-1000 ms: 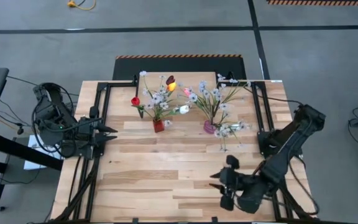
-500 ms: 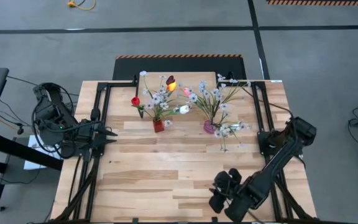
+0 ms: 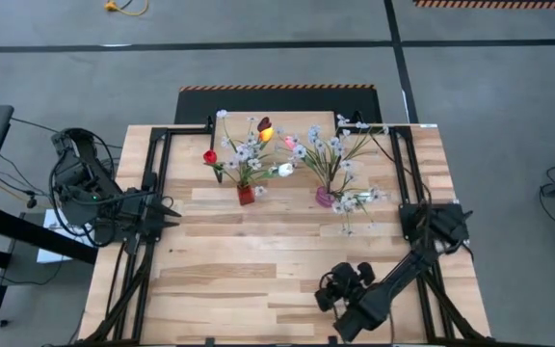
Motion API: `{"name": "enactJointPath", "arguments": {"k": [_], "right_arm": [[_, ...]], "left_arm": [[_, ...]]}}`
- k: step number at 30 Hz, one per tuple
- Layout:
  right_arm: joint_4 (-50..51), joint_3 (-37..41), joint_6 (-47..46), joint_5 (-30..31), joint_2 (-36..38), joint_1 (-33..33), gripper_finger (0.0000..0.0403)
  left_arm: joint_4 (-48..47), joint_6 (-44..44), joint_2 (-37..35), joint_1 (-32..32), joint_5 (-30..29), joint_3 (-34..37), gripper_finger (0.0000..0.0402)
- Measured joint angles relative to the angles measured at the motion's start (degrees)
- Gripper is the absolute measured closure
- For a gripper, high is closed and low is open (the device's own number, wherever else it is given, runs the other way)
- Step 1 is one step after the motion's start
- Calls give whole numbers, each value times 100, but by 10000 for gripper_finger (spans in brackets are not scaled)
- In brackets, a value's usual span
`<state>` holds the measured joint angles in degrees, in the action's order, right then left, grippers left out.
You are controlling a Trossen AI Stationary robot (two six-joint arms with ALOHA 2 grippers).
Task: Pick and place flowers into a vace then onto a shelf
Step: Put the pink vase on the shelf
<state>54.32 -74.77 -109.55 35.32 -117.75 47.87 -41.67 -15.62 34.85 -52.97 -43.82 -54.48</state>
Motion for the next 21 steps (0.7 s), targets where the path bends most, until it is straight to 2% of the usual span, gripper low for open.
{"name": "enactJointPath", "arguments": {"k": [2, 5, 10, 16, 21], "right_arm": [[-266, -7, -71, 98, -271, -73, 280], [-153, -89, -309, 317, -573, -125, 280], [74, -174, -900, 980, -948, -126, 280], [148, -167, -623, 989, -975, -234, 280], [662, -167, -963, 712, -955, -368, 280]], "left_arm": [[1, 0, -1, 0, 5, 0, 322], [2, 0, -4, 0, 5, 0, 322], [-2, 0, -2, 1, 27, 0, 322], [4, -22, -2, 0, 268, 0, 322], [0, -22, -2, 2, 271, 0, 322]]}}
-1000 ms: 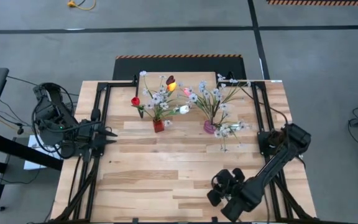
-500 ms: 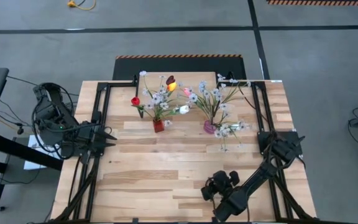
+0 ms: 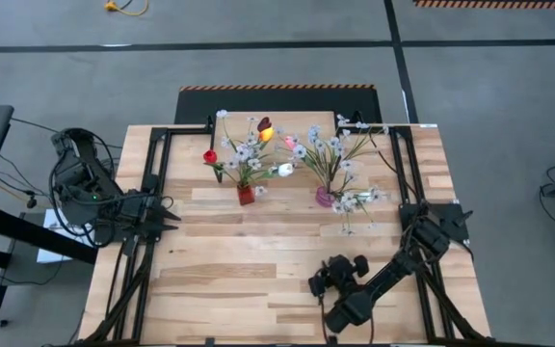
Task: Pick and place flowers into a vace then onto a shelf
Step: Put the pink vase on the shelf
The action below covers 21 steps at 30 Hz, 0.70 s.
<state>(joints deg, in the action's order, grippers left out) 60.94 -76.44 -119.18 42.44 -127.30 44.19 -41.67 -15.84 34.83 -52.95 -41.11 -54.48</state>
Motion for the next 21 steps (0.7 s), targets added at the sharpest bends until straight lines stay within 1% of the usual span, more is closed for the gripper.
{"name": "enactJointPath", "arguments": {"k": [5, 7, 11, 15, 21], "right_arm": [[649, 26, -14, -195, -20, -39, 273], [825, 28, 69, -288, -20, -51, 266], [1016, 34, 398, -288, -27, -46, 253], [1111, 42, 569, -150, -33, -46, 245], [1060, 7, 495, 114, -36, -46, 235]], "left_arm": [[2, -2, 0, 0, 3, 0, 322], [0, -25, 1, -1, 3, 0, 322], [0, -43, 1, 0, 71, 0, 322], [0, -46, 0, -2, 121, 0, 322], [0, -46, 2, -2, 185, 0, 322]]}}
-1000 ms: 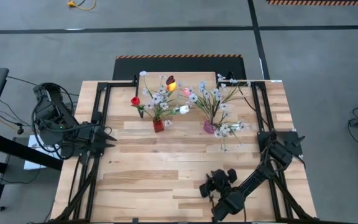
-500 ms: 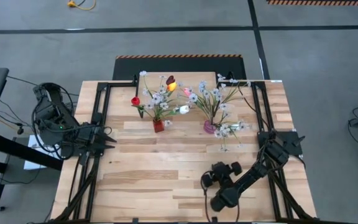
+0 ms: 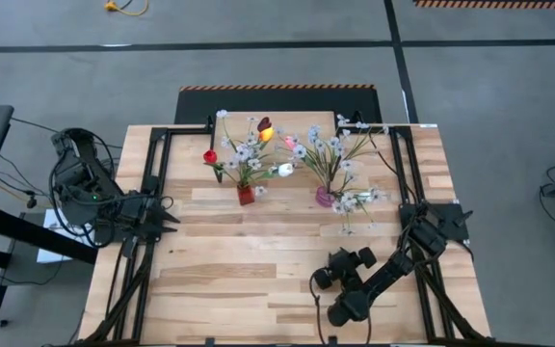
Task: Pick and place flowers into a vace then onto a shelf
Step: Put the pink vase on the shelf
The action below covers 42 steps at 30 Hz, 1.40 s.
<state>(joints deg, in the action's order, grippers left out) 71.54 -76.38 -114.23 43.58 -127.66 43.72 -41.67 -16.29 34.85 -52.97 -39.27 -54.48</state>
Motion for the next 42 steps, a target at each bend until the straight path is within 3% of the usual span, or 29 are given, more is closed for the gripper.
{"name": "enactJointPath", "arguments": {"k": [5, 10, 15, 19, 23, 26, 31, 33, 38, 42], "right_arm": [[246, -576, 523, 632, 0, 19, 227], [424, -1391, 2573, 1034, 249, 94, 232], [155, -1726, 4505, 1224, 1294, 81, 247], [-482, -1736, 6348, 990, 2441, 86, 261], [-914, -1740, 7514, 151, 3616, 211, 281], [-849, -1740, 7680, -311, 4408, 479, 296], [-302, -1740, 7346, -334, 5557, 1135, 312], [-57, -1740, 7003, -196, 5954, 1356, 315], [556, -1740, 6518, 839, 6636, 1708, 317], [785, -1637, 6007, 746, 7044, 1753, 317]], "left_arm": [[0, 0, -2, 0, 0, 0, 322], [2, 0, -2, 2, -2, 0, 322], [39, 0, -1, 2, -4, 0, 322], [37, 0, 0, 0, -4, 0, 322], [42, 0, -2, 2, -7, 0, 322], [44, 0, -1, 2, -10, 0, 322], [48, 0, 0, 0, -114, 0, 322], [49, 2, -1, 1, -246, 0, 322], [86, 61, -2, 1, -588, 0, 322], [153, 170, 0, 1, -752, 0, 322]]}}
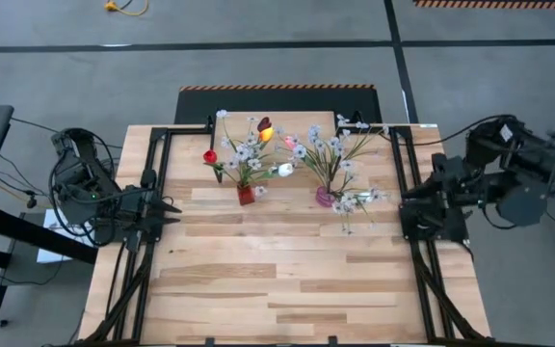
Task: Pick and place flowers into a vace then onto a shelf
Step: Put the pink vase on the shelf
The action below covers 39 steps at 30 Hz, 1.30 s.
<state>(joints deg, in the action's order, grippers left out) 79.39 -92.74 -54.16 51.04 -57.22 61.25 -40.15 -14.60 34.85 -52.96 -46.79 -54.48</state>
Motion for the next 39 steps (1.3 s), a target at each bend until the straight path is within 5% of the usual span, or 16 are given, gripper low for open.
{"name": "enactJointPath", "arguments": {"k": [3, 6, 13, 17, 22, 26, 30, 39], "right_arm": [[221, 216, 60, -7, 129, -24, 316], [732, 286, 140, -722, 285, -1, 316], [-435, 308, 2223, -1325, 1054, 368, 316], [-158, 501, 2639, -1803, 1452, 388, 316], [446, 818, 1927, -1918, 1962, 551, 316], [1116, 1104, 229, -2071, 2480, 322, 316], [1050, 1663, 284, -2592, 3056, 150, 316], [1060, 2668, -712, -2528, 3329, 189, 316]], "left_arm": [[107, 129, 0, 1, -52, 0, 322], [129, 147, 0, 1, -59, 0, 322], [129, 165, 0, 0, -63, 0, 322], [125, 358, 0, -1, -61, 0, 322], [125, 553, -2, -1, -33, 0, 322], [123, 534, -2, -1, -21, 0, 322], [123, 530, -2, -1, -19, 0, 322], [123, 526, -2, 1, -41, 0, 322]]}}
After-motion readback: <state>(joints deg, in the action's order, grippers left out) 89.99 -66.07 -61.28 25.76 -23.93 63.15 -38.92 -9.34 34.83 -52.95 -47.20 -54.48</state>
